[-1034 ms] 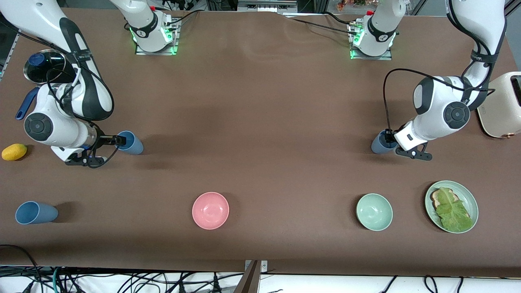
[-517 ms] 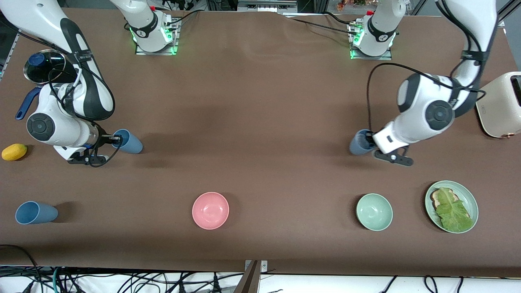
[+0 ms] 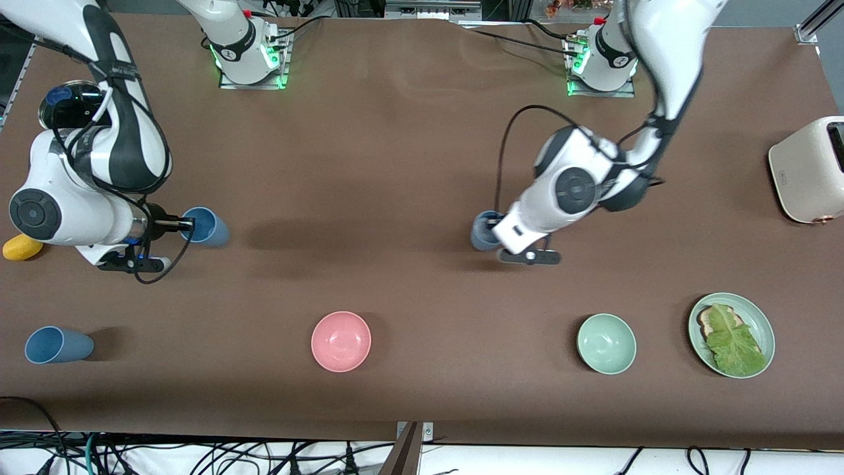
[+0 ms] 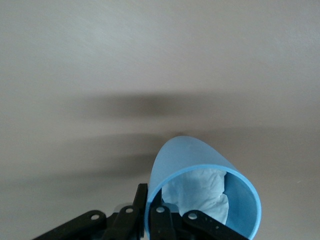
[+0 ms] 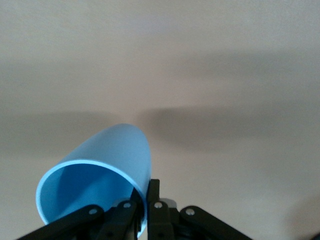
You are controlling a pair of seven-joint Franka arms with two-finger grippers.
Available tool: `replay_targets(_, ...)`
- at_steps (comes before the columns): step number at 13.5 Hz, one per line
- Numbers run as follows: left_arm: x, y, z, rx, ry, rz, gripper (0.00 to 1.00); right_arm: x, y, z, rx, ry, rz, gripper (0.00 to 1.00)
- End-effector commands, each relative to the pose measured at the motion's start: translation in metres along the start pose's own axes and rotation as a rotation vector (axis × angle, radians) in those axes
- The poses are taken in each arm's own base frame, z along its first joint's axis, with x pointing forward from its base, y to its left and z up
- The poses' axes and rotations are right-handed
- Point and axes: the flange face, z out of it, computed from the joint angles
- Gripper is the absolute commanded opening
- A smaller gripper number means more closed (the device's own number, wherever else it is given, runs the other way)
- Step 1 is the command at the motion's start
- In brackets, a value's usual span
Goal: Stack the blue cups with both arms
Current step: 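Set the tissue cup mid-table with the left gripper while the right gripper carries, then lower the held cup into the tissue cup while the left gripper withdraws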
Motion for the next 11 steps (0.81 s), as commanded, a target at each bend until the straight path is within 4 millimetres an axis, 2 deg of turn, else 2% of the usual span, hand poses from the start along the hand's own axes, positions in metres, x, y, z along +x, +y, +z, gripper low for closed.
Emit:
replay_targets(1,0.009,0.032,0.014,-0.020,-0.015,-0.086,0.00,-0.005,-0.062,-0.025,-0.001,-0.010,0.074,0.00)
replay_targets(2,0.013,0.027,0.008,-0.023,-0.008,-0.098,0.76,-0.011,-0.088,-0.034,0.020,-0.012,0.106,0.00)
replay_targets(3,0.014,0.025,0.004,-0.023,-0.007,-0.103,1.00,-0.017,-0.110,-0.041,0.031,-0.015,0.133,0.00)
replay_targets(5,0.012,0.021,-0.023,-0.019,0.010,-0.111,1.00,-0.030,-0.158,-0.052,0.019,0.000,0.189,0.00)
replay_targets(7,0.014,-0.004,-0.071,0.005,-0.003,-0.136,1.00,-0.046,-0.213,-0.055,0.005,0.005,0.243,0.00)
replay_targets(9,0.009,-0.024,-0.109,0.035,-0.014,-0.153,1.00,-0.065,-0.280,-0.053,0.037,-0.002,0.325,0.00)
replay_targets(11,0.001,-0.034,-0.137,0.082,0.004,-0.118,1.00,-0.076,-0.337,-0.056,0.055,0.021,0.394,0.00)
